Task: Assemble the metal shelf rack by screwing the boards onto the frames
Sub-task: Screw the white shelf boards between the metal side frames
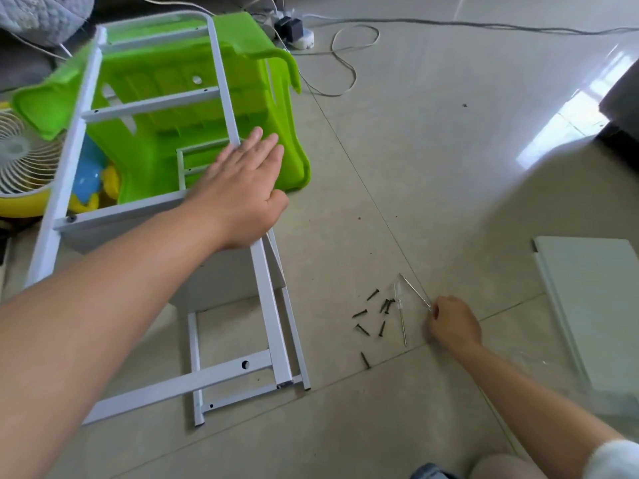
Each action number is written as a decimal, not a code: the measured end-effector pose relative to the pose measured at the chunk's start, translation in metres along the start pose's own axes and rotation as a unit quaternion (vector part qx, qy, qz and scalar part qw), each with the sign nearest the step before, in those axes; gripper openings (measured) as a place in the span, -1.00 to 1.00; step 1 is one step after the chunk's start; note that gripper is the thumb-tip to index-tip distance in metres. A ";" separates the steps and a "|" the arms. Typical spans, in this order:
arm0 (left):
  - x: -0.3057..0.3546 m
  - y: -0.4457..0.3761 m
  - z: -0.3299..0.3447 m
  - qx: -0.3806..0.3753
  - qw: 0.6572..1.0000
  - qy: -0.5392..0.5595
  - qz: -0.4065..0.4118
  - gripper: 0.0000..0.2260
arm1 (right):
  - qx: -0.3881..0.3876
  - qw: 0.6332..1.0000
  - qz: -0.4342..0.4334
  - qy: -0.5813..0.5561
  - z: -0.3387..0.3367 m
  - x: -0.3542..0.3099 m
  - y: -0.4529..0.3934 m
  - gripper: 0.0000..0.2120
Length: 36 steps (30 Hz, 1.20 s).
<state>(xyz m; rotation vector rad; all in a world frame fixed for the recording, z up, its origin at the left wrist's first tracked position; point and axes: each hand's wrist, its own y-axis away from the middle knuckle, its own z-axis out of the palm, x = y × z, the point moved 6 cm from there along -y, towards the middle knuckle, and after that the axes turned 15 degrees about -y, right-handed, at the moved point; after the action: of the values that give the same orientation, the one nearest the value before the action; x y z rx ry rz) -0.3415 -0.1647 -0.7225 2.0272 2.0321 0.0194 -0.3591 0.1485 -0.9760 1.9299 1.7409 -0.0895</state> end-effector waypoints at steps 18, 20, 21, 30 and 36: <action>0.002 0.001 0.001 -0.002 1.000 -0.016 0.004 -0.28 | -0.244 0.857 -0.356 0.282 0.059 -0.088 0.050 -0.71; 0.002 0.001 0.002 0.003 1.000 -0.015 0.004 -0.29 | -0.252 0.851 -0.369 0.277 0.057 -0.087 0.050 -0.73; 0.002 0.001 0.003 0.005 1.000 -0.013 0.003 -0.29 | -0.231 0.846 -0.391 0.278 0.055 -0.088 0.050 -0.76; -0.014 0.009 0.002 0.044 0.988 0.044 -0.143 -0.35 | -0.217 0.861 -0.364 0.281 0.051 -0.075 0.042 -0.78; -0.025 0.014 0.007 -0.015 0.968 0.029 -0.250 -0.78 | -0.212 0.874 -0.356 0.253 0.049 -0.076 0.042 -0.77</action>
<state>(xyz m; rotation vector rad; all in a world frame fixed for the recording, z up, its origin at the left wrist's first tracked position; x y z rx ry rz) -0.3268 -0.1906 -0.7217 1.4580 2.5026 0.0095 -0.3181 0.0579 -0.9737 0.9643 2.4829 0.5372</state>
